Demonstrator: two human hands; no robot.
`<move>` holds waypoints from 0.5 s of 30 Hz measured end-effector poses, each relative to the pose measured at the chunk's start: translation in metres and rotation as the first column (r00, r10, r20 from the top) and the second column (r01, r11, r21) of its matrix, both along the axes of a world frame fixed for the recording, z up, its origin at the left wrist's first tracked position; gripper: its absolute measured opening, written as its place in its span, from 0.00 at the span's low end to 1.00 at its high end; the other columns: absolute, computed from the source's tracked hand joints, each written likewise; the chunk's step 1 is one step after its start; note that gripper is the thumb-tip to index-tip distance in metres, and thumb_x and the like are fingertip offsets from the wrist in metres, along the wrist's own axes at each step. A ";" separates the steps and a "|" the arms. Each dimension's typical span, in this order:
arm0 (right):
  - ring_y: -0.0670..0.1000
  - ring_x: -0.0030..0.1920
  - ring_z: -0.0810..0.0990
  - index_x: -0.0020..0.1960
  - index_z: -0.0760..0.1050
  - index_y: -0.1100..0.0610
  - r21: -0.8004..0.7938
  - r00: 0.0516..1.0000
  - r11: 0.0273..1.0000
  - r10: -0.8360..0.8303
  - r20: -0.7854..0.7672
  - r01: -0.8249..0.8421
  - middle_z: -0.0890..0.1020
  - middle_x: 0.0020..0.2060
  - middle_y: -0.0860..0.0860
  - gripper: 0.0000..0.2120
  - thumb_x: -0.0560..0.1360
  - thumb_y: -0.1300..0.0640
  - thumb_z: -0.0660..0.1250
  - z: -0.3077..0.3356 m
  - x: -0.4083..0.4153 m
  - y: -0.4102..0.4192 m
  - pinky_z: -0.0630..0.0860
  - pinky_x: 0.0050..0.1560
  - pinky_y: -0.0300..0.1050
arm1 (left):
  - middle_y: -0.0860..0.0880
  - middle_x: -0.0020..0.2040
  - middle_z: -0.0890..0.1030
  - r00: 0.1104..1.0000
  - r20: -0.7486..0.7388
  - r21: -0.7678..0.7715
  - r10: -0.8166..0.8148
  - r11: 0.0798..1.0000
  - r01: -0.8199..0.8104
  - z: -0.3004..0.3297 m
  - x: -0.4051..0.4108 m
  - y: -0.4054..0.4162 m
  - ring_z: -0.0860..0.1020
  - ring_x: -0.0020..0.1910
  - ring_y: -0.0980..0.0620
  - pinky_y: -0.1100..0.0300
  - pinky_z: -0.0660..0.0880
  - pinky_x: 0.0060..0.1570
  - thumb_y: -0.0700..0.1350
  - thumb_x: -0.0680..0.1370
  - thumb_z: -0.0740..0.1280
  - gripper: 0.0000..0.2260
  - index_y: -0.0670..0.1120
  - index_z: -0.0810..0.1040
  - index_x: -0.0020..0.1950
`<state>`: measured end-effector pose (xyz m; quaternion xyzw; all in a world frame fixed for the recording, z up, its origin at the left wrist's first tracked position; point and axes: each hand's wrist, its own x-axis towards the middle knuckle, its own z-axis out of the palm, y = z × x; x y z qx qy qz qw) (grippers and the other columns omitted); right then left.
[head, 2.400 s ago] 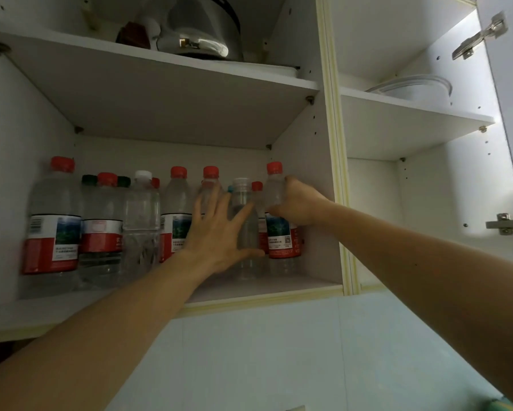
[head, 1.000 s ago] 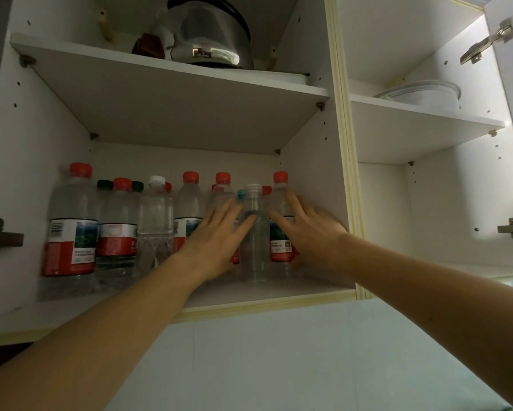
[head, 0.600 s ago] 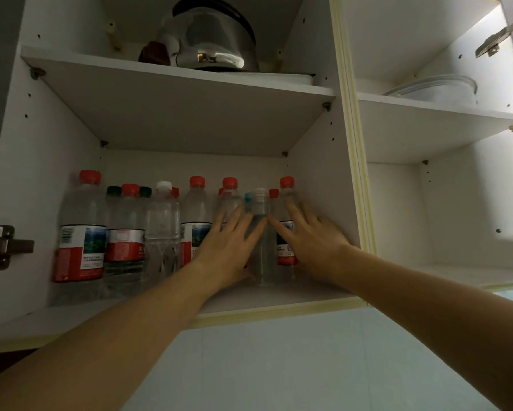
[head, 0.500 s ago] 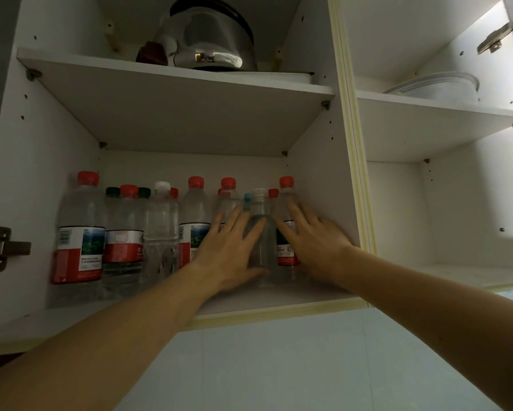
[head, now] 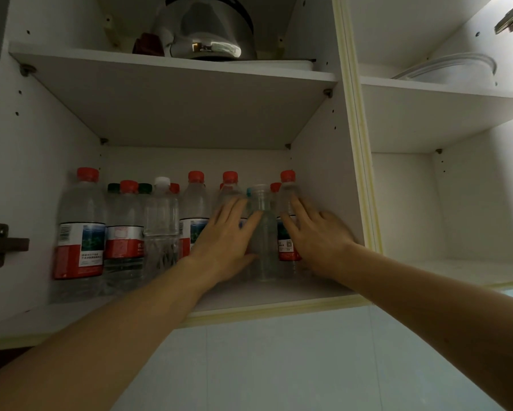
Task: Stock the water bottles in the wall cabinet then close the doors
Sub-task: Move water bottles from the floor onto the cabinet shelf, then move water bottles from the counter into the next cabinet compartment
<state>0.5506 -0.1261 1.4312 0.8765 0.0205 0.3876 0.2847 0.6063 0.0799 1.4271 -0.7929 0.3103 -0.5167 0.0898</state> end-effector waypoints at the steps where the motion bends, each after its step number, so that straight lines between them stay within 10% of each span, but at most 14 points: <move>1: 0.63 0.81 0.44 0.82 0.37 0.57 0.002 1.000 1.000 0.002 -0.001 -0.002 0.36 0.80 0.62 0.53 0.75 0.47 0.73 0.000 0.000 0.000 0.61 0.76 0.58 | 0.39 0.81 0.50 0.999 -0.031 -0.009 -0.020 1.000 0.020 0.001 0.000 0.006 0.48 0.80 0.40 0.44 0.53 0.79 0.60 0.76 0.71 0.43 0.48 0.52 0.83; 15: 0.64 0.78 0.56 0.81 0.47 0.59 0.043 0.999 0.998 0.054 -0.002 -0.054 0.48 0.80 0.62 0.51 0.72 0.45 0.75 -0.001 -0.011 0.001 0.68 0.71 0.58 | 0.40 0.82 0.49 0.985 -0.042 0.037 0.165 0.986 -0.164 0.001 -0.008 0.020 0.51 0.80 0.40 0.46 0.55 0.78 0.58 0.76 0.73 0.45 0.49 0.49 0.83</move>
